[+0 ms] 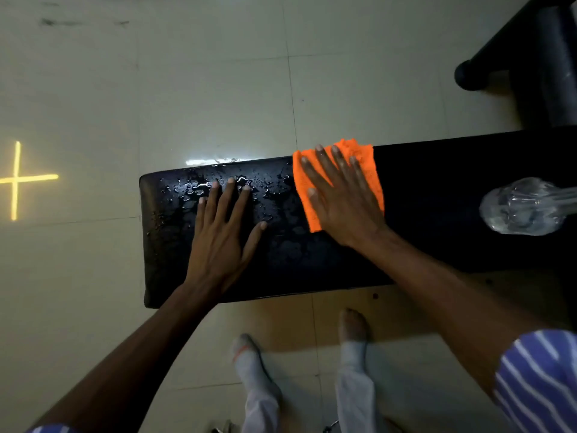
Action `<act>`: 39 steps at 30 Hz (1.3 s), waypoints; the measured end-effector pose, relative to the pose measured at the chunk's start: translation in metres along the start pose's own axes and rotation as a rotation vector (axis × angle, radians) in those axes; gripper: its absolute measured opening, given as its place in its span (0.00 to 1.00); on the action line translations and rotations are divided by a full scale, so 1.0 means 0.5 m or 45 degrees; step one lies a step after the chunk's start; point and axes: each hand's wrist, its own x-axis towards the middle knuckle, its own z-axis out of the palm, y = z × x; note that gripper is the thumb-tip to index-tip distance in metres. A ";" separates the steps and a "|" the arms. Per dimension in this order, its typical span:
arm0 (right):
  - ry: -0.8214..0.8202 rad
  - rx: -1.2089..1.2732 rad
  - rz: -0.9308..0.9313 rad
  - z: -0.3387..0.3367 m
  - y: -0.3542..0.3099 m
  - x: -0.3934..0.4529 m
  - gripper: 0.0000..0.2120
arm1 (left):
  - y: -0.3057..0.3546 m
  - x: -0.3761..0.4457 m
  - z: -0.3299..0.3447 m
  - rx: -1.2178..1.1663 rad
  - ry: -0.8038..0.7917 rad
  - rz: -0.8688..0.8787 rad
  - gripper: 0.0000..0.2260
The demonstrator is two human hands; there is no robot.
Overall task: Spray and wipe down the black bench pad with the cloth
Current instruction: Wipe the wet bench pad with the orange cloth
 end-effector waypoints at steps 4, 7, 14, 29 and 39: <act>0.034 0.052 0.339 -0.002 0.017 0.082 0.25 | -0.028 -0.005 -0.007 0.003 -0.007 -0.018 0.31; 0.112 0.105 0.562 0.007 -0.087 0.115 0.25 | -0.045 -0.007 -0.009 0.013 0.011 -0.014 0.30; -0.026 0.034 0.002 0.010 -0.072 0.031 0.26 | -0.072 -0.029 -0.014 -0.003 0.039 -0.031 0.32; -0.058 0.031 0.109 0.028 -0.168 0.109 0.26 | -0.150 -0.061 -0.016 0.002 0.073 -0.048 0.30; -0.143 -0.020 -0.204 0.028 -0.238 0.077 0.27 | -0.165 -0.105 -0.022 -0.071 0.058 -0.060 0.31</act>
